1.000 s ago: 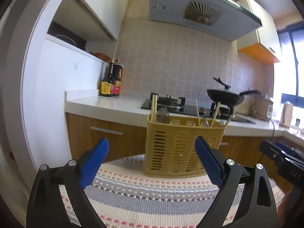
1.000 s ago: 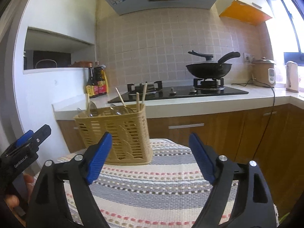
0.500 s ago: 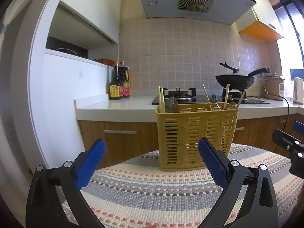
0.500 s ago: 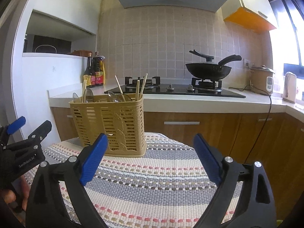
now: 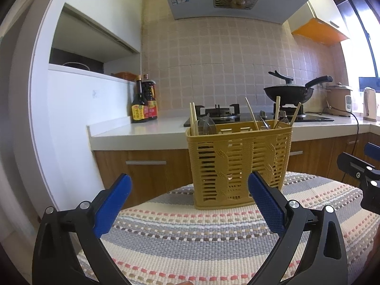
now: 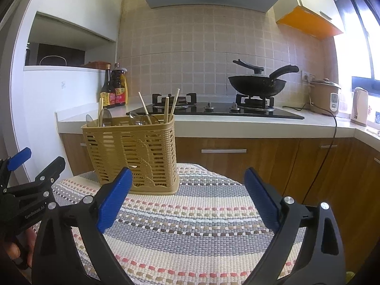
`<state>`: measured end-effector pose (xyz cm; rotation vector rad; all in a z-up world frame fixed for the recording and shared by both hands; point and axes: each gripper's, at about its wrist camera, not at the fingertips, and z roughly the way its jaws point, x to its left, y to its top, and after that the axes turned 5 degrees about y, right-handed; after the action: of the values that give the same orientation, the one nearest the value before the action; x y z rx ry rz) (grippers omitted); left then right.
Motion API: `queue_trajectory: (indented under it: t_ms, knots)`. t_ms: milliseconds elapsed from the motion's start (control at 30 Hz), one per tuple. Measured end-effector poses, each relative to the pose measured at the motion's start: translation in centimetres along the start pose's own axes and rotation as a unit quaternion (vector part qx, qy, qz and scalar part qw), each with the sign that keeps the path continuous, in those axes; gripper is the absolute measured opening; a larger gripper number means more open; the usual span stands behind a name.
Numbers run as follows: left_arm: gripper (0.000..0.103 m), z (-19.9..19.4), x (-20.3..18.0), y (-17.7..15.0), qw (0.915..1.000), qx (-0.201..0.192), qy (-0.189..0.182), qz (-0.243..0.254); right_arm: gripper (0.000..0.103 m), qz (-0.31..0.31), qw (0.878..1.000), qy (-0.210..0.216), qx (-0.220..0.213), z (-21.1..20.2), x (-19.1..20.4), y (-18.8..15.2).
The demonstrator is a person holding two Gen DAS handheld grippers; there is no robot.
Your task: Organize utensils
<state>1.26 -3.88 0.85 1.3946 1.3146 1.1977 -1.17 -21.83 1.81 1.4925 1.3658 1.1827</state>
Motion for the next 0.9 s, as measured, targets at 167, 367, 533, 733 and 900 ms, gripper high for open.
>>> queue_trajectory:
  t_ms: [167, 367, 533, 733, 900]
  knots:
    - [0.095, 0.01, -0.27, -0.02, 1.0, 0.002, -0.002, 0.006, 0.093, 0.0, 1.0, 0.0, 0.001, 0.0, 0.02, 0.02]
    - [0.095, -0.04, -0.34, -0.05, 1.0, 0.002, -0.003, 0.006, 0.093, -0.007, 1.0, -0.003, -0.003, -0.14, 0.26, 0.0]
    - [0.095, -0.09, -0.26, -0.03, 1.0, 0.001, -0.002, 0.005, 0.093, -0.005, 1.0, -0.006, -0.003, -0.18, 0.19, -0.02]
    - [0.095, -0.04, -0.24, -0.01, 1.0, 0.003, -0.002, 0.004, 0.093, -0.007, 1.0, -0.008, -0.002, -0.13, 0.18, -0.01]
    - [0.095, 0.0, -0.36, 0.01, 1.0, 0.006, -0.005, 0.003, 0.093, -0.01, 1.0, -0.008, 0.0, -0.03, 0.25, -0.08]
